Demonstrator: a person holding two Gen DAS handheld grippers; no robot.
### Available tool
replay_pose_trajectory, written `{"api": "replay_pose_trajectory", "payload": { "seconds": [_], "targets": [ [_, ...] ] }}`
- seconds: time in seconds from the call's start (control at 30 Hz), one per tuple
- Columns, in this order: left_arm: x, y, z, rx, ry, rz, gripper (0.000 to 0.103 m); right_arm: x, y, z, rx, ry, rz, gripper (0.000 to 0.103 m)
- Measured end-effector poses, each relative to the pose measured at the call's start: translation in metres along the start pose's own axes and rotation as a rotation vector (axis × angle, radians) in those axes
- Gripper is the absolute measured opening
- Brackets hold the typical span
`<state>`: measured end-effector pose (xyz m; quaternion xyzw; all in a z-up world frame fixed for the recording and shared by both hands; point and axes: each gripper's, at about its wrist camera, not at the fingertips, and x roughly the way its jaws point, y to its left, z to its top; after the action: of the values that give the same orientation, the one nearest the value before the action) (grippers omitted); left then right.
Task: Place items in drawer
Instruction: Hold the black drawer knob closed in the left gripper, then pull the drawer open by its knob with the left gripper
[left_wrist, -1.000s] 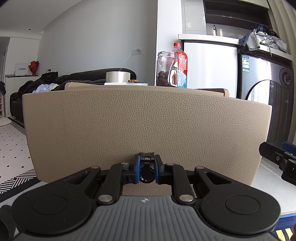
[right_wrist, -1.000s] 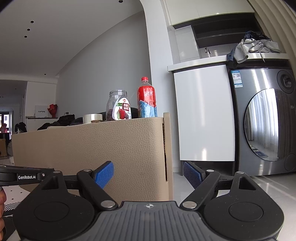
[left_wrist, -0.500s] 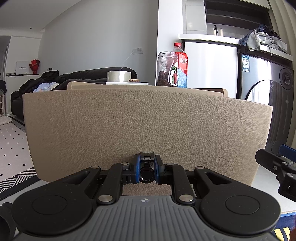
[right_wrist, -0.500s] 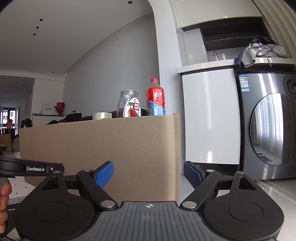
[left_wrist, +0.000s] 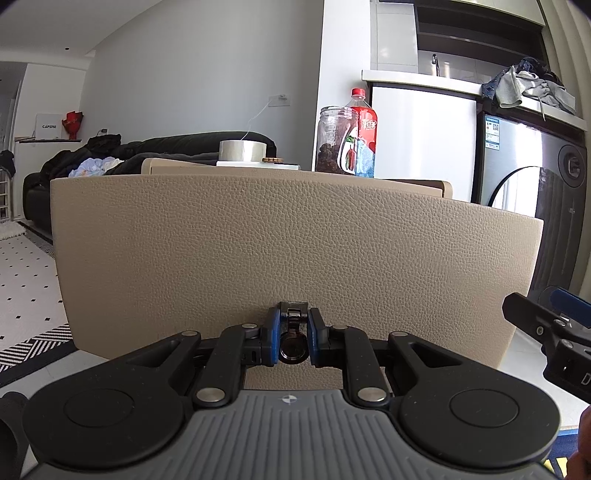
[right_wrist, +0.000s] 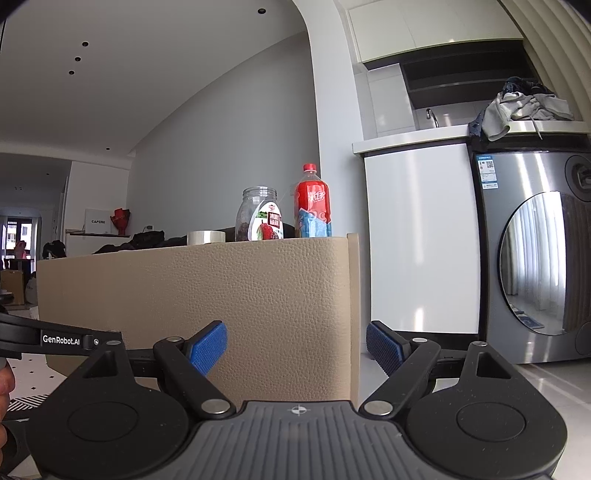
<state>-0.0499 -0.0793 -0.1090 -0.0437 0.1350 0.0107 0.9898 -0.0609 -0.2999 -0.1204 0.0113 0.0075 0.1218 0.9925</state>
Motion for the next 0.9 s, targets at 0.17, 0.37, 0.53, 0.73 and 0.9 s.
{"api": "replay_pose_trajectory", "payload": {
  "seconds": [0.17, 0.37, 0.53, 0.73, 0.9],
  "targets": [
    [-0.002, -0.001, -0.001, 0.014, -0.003, 0.005, 0.017, 0.000, -0.001, 0.000, 0.004, 0.003, 0.003, 0.086],
    [-0.003, 0.000, -0.001, 0.027, -0.001, -0.001, 0.017, 0.001, 0.000, -0.002, -0.003, 0.008, 0.001, 0.086],
    [-0.005, 0.002, 0.001, 0.017, 0.008, -0.010, 0.017, 0.001, 0.001, -0.002, -0.008, 0.007, 0.005, 0.086],
    [-0.014, 0.002, 0.006, 0.033, -0.006, -0.003, 0.016, 0.001, 0.001, -0.003, -0.010, 0.008, 0.002, 0.086],
    [-0.020, 0.006, 0.015, 0.050, -0.025, 0.025, 0.017, 0.001, 0.003, -0.004, -0.021, 0.007, 0.002, 0.086]
  ]
}}
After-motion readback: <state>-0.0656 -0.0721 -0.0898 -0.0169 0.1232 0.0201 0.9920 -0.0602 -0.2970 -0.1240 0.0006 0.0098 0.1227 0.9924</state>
